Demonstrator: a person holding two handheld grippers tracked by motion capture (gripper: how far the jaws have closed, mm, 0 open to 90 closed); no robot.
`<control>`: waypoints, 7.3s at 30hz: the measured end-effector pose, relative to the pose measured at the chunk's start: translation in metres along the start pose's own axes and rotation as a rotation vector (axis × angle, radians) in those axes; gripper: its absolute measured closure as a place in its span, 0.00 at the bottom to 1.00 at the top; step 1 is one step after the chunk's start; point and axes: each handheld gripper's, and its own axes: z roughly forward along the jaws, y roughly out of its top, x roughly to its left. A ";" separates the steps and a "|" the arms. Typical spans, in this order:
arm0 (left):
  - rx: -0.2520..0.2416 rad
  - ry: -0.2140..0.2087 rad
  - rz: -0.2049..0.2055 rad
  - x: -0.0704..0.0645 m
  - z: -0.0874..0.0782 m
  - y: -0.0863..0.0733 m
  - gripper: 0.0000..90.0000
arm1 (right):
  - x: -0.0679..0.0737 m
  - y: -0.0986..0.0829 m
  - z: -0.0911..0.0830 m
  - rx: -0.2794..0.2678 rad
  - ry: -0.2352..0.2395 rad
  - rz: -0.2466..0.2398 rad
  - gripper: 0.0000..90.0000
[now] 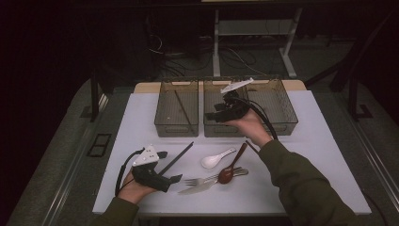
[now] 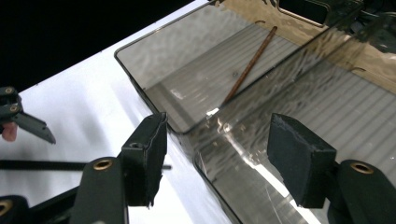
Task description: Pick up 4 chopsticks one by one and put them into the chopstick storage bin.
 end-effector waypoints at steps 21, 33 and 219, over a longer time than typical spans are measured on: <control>0.001 0.004 0.006 -0.002 0.000 0.000 0.00 | -0.008 -0.041 -0.048 0.111 -0.063 -0.048 0.41; -0.002 0.006 0.004 -0.002 0.000 0.000 0.00 | -0.009 -0.061 -0.063 0.190 -0.074 -0.037 0.41; 0.005 -0.002 0.005 -0.005 0.005 0.001 0.00 | -0.012 -0.122 -0.110 0.035 -0.015 0.110 0.94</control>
